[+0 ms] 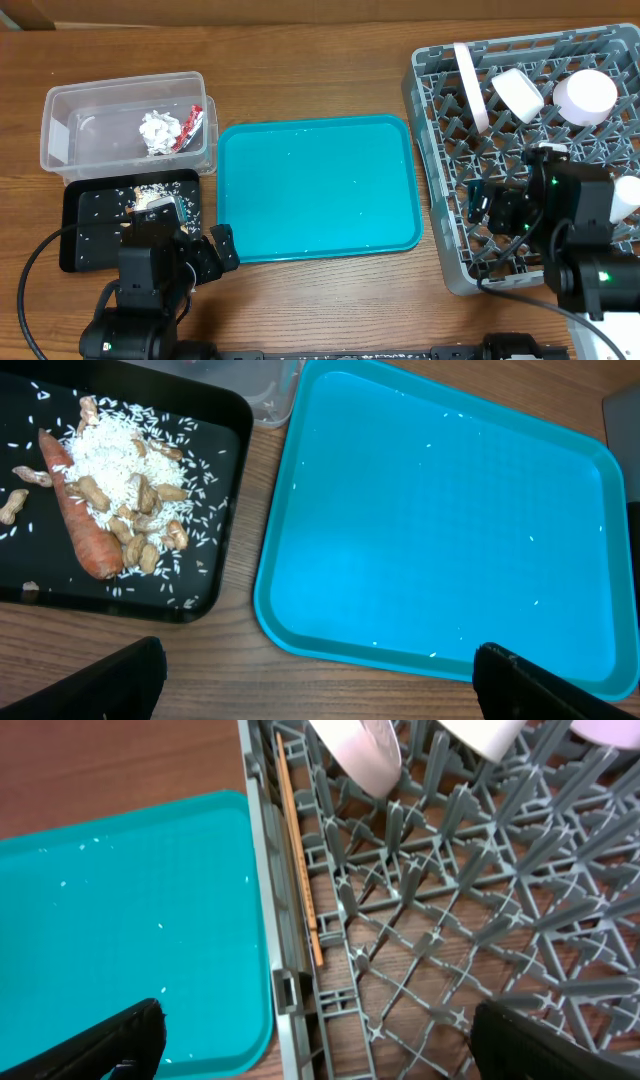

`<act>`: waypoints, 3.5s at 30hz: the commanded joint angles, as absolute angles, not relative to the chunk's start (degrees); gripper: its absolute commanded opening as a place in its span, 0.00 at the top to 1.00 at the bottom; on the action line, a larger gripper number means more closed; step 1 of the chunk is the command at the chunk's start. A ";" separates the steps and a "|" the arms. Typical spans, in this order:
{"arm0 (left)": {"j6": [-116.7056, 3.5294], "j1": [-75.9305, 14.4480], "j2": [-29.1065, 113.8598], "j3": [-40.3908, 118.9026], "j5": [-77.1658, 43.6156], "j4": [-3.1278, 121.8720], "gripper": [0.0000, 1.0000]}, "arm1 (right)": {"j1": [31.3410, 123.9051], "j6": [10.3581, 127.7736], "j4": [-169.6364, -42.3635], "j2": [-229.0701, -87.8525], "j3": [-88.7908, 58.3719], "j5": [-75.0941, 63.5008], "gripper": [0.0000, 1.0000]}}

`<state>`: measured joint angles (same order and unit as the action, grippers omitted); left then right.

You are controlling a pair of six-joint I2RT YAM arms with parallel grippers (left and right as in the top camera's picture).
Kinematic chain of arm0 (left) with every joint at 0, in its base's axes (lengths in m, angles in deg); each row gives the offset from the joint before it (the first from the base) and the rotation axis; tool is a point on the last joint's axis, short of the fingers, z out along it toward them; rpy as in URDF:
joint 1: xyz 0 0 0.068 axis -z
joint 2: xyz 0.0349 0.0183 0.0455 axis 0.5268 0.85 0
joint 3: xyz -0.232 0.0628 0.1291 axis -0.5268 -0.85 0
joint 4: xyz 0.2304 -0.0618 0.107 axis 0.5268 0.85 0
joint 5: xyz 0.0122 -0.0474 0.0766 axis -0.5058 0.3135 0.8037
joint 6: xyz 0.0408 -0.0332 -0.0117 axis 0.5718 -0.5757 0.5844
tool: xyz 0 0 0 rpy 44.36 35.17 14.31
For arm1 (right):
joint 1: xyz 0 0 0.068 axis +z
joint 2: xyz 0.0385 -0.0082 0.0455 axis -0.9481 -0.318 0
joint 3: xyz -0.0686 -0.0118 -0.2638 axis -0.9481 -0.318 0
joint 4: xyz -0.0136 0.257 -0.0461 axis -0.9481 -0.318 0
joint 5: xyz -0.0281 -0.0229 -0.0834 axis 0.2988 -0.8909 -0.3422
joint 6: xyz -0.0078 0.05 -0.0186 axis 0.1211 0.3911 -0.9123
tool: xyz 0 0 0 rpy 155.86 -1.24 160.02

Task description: Sort waste into correct bins and load items into the dishwasher

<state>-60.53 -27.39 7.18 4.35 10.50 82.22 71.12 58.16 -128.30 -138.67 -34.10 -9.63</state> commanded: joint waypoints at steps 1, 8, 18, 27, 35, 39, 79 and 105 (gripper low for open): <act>-61.15 -27.28 7.37 3.74 11.05 82.14 0.00 | 71.08 58.40 -128.04 -141.16 -34.32 -9.94 0.00; -61.15 -27.28 7.37 3.74 11.05 82.14 0.00 | 71.08 58.40 -128.44 -141.16 -34.35 -9.96 0.00; -61.15 -27.28 7.37 3.74 11.05 82.14 0.00 | 71.08 56.43 -126.82 -122.30 -37.10 -10.11 0.00; -61.15 -27.28 7.37 3.74 11.05 82.11 0.00 | 71.08 56.48 -106.51 -99.87 -58.48 -7.12 0.00; -61.15 -27.28 7.37 3.74 11.05 82.14 0.00 | 71.08 56.48 -78.56 -87.96 -79.35 -6.05 0.00; -61.15 -27.28 7.37 3.72 11.05 82.11 0.00 | 71.08 56.43 -70.62 -87.85 -85.67 -5.76 0.00; -61.15 -27.28 7.37 3.74 11.05 82.14 0.00 | 71.23 54.55 -77.14 -87.85 -88.64 -3.49 0.00; -50.09 -27.28 -13.24 -18.62 16.73 46.57 0.00 | 71.23 54.55 -77.14 -87.85 -88.64 -3.49 0.00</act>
